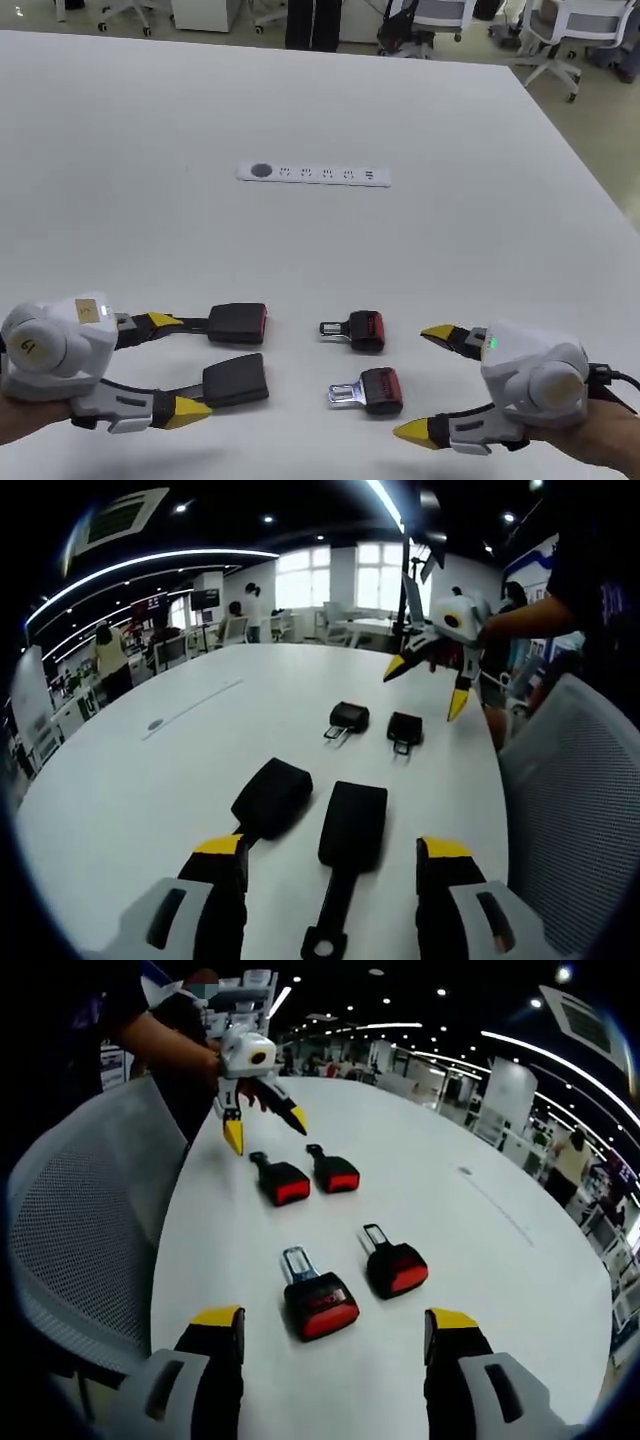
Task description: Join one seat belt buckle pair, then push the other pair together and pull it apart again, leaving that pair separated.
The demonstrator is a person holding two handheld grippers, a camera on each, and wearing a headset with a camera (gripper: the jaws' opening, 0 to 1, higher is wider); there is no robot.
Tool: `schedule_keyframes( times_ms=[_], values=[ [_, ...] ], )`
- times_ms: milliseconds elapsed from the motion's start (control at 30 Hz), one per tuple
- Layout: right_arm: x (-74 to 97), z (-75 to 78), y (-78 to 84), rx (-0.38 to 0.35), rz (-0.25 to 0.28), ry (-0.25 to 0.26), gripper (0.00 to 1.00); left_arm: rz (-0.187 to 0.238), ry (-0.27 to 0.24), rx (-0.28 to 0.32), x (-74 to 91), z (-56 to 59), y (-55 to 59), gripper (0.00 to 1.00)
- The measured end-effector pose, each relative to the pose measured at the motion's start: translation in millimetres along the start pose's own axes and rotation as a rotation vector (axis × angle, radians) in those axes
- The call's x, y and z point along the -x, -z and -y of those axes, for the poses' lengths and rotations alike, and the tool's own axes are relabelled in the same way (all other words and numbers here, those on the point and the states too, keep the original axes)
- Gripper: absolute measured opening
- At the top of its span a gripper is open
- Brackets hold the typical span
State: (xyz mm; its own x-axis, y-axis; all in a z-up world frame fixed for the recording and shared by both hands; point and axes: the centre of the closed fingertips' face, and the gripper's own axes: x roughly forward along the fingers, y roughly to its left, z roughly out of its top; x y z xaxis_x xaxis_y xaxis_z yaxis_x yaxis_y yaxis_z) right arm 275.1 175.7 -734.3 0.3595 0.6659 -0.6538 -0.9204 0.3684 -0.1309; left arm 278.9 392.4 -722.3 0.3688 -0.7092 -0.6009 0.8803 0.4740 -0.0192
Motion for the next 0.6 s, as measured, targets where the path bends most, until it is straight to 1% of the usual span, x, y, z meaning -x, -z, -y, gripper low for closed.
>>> schedule_keyframes(
  times_ms=[100,200,267,333,367,500,533,600],
  values=[
    [-4.5,1.9,5.1,0.019,-0.019,-0.021,0.69,-0.026,0.016,-0.008,-4.0,-2.0,5.9,0.66],
    [-5.5,-0.5,3.6,0.048,-0.036,-0.044,0.64,-0.038,0.034,-0.004,-7.6,0.4,4.8,0.63],
    [-7.2,-0.9,3.8,0.054,-0.042,-0.059,0.62,-0.047,0.040,-0.007,-9.9,0.4,5.2,0.61],
    [-11.1,-0.6,6.2,0.073,-0.054,-0.076,0.60,-0.061,0.053,-0.011,-13.2,1.7,5.6,0.59],
    [-11.5,-1.3,6.5,0.081,-0.061,-0.085,0.59,-0.076,0.062,-0.014,-15.2,3.3,6.1,0.58],
    [-15.4,-4.3,4.7,0.109,-0.080,-0.118,0.54,-0.109,0.088,-0.029,-22.0,6.5,7.9,0.54],
    [-16.3,-5.3,4.6,0.114,-0.084,-0.127,0.53,-0.115,0.092,-0.032,-23.5,5.7,9.2,0.54],
    [-23.0,-2.8,10.5,0.125,-0.094,-0.142,0.51,-0.133,0.102,-0.039,-26.7,4.9,11.7,0.53]
  ],
)
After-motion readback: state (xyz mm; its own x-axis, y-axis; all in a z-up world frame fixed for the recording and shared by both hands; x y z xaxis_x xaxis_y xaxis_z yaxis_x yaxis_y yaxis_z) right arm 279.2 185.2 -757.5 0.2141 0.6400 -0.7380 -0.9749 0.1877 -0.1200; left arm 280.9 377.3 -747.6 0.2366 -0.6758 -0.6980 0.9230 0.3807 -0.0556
